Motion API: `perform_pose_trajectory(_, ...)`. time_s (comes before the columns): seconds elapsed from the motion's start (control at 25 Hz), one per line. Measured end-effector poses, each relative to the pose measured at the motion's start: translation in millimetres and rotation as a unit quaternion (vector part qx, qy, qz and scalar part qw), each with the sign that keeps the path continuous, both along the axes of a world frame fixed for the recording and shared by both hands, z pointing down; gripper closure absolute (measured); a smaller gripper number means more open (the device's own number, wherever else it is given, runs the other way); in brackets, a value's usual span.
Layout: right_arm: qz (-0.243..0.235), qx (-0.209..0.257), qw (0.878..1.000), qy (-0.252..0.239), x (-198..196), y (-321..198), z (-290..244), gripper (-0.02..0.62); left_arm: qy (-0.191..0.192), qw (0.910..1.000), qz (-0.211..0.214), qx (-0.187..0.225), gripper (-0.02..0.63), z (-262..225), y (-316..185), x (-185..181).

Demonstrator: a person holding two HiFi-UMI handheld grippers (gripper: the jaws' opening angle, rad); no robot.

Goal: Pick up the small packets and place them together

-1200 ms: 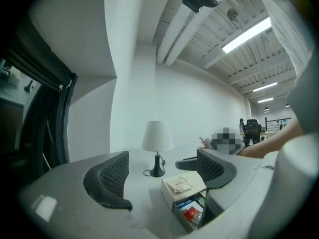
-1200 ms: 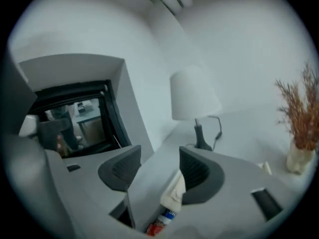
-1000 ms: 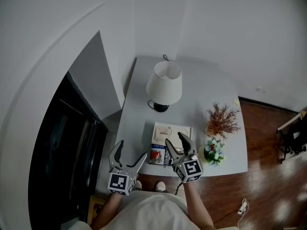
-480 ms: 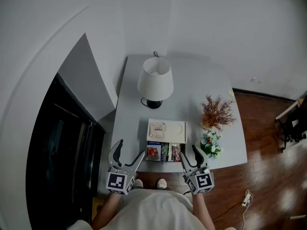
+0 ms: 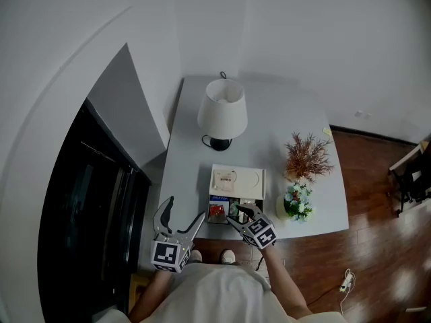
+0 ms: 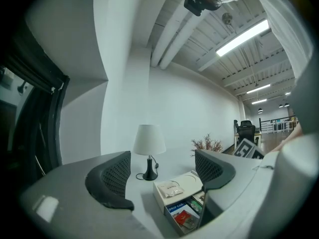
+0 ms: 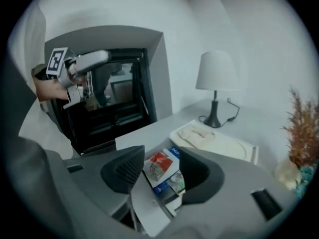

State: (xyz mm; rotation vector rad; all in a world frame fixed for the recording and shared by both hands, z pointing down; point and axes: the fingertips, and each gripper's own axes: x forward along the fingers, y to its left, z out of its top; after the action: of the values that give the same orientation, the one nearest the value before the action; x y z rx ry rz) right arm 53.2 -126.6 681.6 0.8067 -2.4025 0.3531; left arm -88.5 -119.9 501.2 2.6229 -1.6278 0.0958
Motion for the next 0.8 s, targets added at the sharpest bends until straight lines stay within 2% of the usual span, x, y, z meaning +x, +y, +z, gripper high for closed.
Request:
perform_pose_trajectory(0.16, -0.087, -0.013, 0.994, 0.071, -43, -14, 41, 0.370, -0.007, 1.0000, -0.004, -0.003, 0.202, 2, 6, -4)
perform_pose_trajectory(0.2, -0.106, -0.014, 0.990, 0.094, -50, -16, 51, 0.343, -0.009, 0.9999, -0.007, -0.005, 0.202, 3, 7, -6)
perform_pose_trajectory(0.4, -0.168, -0.041, 0.967, 0.188, -64, -15, 87, 0.337, -0.009, 0.9997, -0.023, -0.010, 0.202, 4, 12, -15)
perform_pose_trajectory(0.52, -0.167, -0.027, 0.958, 0.233, -63, -17, 100, 0.336, -0.010, 0.9995, -0.029, -0.008, 0.202, 3, 13, -20)
perform_pose_trajectory(0.64, -0.150, -0.021, 0.960, 0.235, -64, -18, 105, 0.349, -0.011, 0.9992, -0.036, -0.012, 0.202, 3, 13, -27)
perform_pose_trajectory(0.68, -0.150, -0.019, 0.960, 0.235, -64, -17, 105, 0.361, -0.012, 0.9992, -0.038, -0.012, 0.202, 4, 12, -28)
perform_pose_trajectory(0.8, -0.151, -0.012, 0.960, 0.234, -64, -14, 104, 0.459, -0.010, 0.9990, -0.042, -0.014, 0.202, 7, 12, -31)
